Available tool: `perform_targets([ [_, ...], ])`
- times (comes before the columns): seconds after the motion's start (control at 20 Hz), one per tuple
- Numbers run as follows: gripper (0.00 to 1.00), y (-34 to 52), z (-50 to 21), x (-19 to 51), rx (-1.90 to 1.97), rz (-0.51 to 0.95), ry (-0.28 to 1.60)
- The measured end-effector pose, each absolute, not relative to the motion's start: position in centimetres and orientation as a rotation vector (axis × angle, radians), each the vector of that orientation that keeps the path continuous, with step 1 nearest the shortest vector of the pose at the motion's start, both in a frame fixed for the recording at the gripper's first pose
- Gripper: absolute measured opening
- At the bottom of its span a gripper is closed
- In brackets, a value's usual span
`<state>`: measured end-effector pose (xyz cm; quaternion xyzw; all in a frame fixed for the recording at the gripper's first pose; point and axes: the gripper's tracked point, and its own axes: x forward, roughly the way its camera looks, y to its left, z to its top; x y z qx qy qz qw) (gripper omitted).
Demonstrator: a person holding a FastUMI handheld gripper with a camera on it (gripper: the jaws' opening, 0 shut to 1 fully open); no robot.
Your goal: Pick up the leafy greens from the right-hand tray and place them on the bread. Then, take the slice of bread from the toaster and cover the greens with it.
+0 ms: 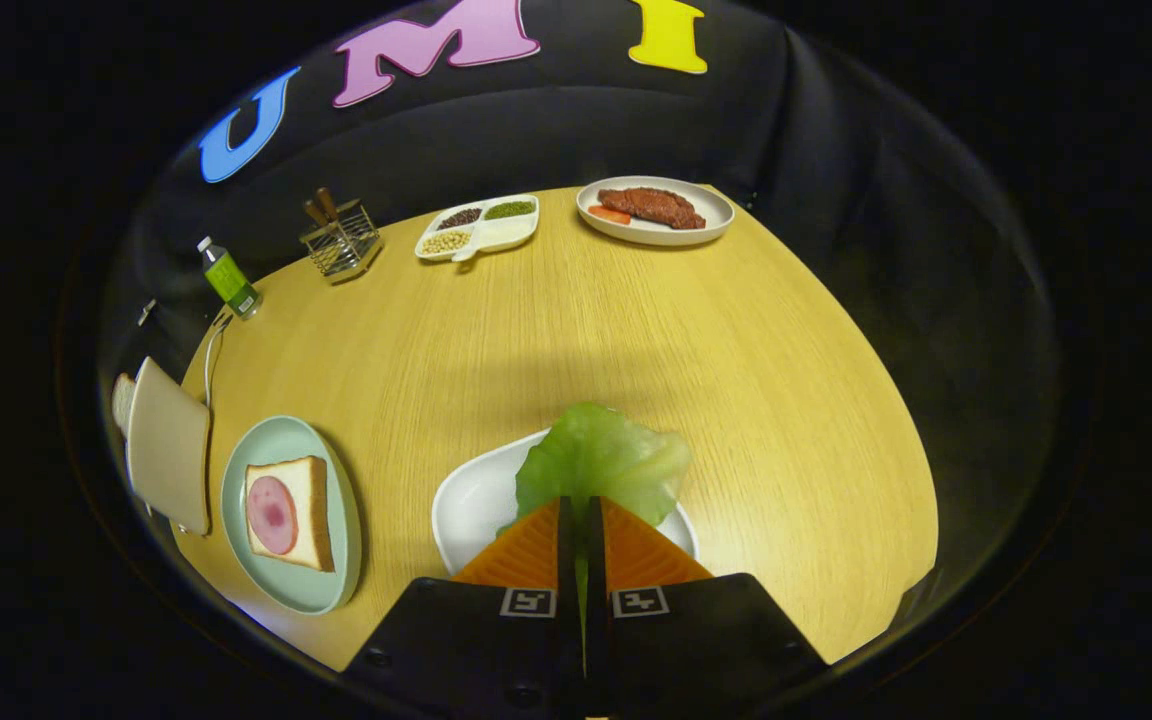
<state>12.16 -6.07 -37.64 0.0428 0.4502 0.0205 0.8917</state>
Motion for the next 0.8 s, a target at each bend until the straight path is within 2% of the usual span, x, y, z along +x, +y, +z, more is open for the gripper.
perform_targets([
  [0.4,0.06,-3.8,-29.8,12.0,0.08,0.127,0.811],
  [0.8,0.06,5.0,-25.3,11.0,0.018,0.333,0.749],
])
